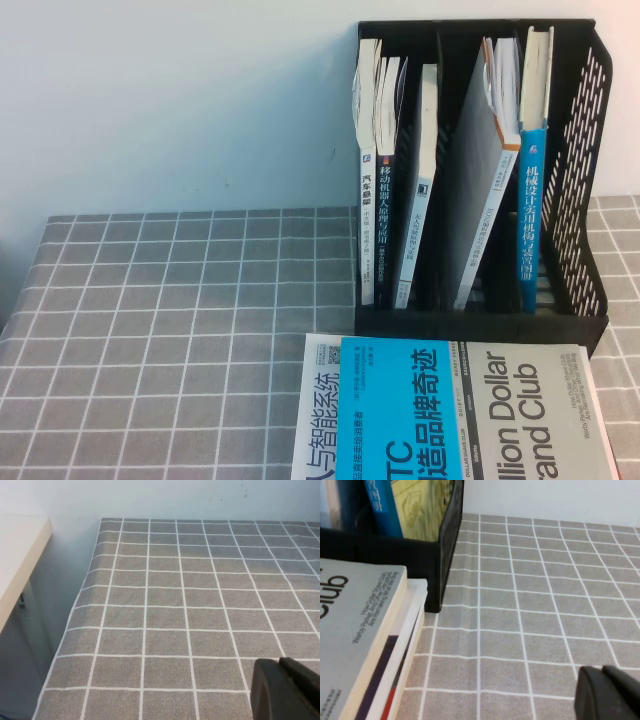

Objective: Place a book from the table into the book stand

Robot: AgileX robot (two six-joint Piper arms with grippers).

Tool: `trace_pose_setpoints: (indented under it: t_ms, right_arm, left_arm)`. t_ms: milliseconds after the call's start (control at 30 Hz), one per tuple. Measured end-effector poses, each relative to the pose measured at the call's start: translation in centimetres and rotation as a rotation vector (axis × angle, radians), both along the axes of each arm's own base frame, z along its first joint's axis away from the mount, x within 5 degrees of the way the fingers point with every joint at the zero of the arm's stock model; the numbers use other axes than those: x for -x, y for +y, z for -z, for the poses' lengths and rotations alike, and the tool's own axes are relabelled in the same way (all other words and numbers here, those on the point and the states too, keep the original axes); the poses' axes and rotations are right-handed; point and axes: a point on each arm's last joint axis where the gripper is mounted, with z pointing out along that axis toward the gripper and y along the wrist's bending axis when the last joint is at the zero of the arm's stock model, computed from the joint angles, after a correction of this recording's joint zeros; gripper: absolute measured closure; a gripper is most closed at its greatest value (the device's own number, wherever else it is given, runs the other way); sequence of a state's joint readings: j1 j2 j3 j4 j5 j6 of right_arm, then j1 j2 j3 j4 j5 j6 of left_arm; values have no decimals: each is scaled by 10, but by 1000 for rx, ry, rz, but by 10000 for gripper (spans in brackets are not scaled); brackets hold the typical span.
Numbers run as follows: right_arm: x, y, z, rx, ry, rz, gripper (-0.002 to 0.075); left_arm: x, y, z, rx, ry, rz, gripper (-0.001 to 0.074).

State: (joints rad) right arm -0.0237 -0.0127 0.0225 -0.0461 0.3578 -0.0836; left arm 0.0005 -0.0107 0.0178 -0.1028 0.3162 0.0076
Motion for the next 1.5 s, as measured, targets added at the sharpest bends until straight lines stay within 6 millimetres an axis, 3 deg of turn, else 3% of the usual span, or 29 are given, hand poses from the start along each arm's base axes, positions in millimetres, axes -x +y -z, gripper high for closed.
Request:
trace_pose_setpoints:
  t_ms: [1500]
  right_arm:
    - [0, 0, 0, 0, 0, 0, 729]
  left_arm:
    - [0, 1, 0, -30, 0, 11, 738]
